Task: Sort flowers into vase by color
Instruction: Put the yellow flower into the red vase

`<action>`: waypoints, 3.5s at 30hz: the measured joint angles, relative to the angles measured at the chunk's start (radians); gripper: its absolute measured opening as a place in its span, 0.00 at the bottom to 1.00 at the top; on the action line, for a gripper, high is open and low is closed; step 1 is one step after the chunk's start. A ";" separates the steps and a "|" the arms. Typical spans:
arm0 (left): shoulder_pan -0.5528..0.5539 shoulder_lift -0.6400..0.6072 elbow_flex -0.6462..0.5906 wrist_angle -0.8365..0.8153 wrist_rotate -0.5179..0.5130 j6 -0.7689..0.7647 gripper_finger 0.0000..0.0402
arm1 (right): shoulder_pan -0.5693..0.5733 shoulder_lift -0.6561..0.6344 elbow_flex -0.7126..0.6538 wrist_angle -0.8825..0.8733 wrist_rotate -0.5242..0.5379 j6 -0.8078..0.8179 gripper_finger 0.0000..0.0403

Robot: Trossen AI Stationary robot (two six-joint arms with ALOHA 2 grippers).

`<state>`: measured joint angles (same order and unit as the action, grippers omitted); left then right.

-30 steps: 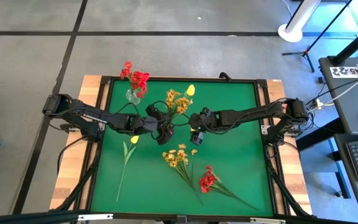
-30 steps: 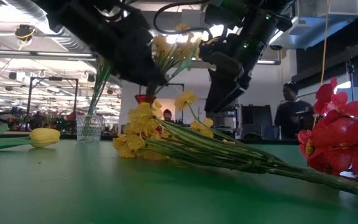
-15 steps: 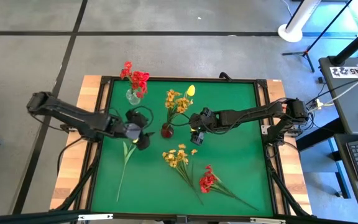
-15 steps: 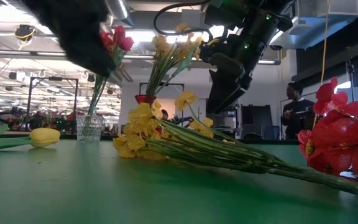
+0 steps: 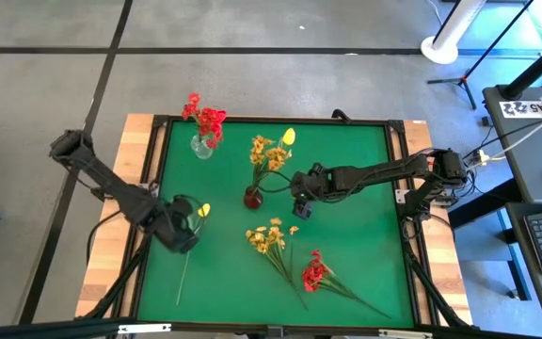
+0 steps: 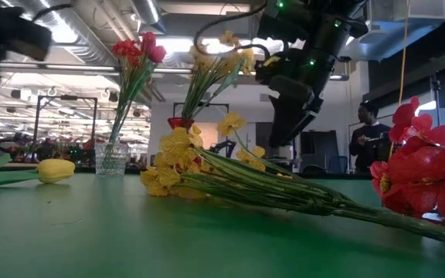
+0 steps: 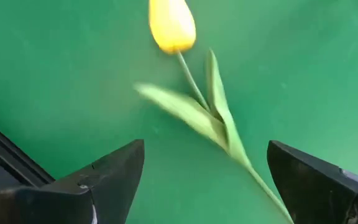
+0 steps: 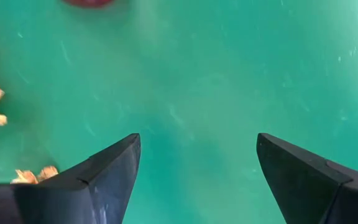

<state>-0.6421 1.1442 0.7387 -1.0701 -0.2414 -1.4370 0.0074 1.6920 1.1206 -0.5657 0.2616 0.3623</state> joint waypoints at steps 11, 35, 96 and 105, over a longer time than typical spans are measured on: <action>-0.172 0.184 0.000 0.085 0.018 -0.287 0.83 | 0.000 0.000 0.000 -0.035 0.000 0.026 0.79; -0.105 0.429 0.006 0.262 0.080 -0.250 0.57 | 0.262 -0.306 0.000 -0.118 0.328 0.120 0.79; 0.538 0.181 -0.064 1.843 -0.101 1.534 0.00 | 0.598 -0.427 -0.535 1.390 0.217 -0.548 0.79; 0.574 0.002 -0.064 1.600 -0.166 1.581 0.00 | 0.568 -0.427 -0.549 1.384 0.216 -0.496 0.79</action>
<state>-0.0681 1.1461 0.6746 0.5300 -0.4073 0.1435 0.5755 1.2652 0.5716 0.8185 0.4776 -0.1339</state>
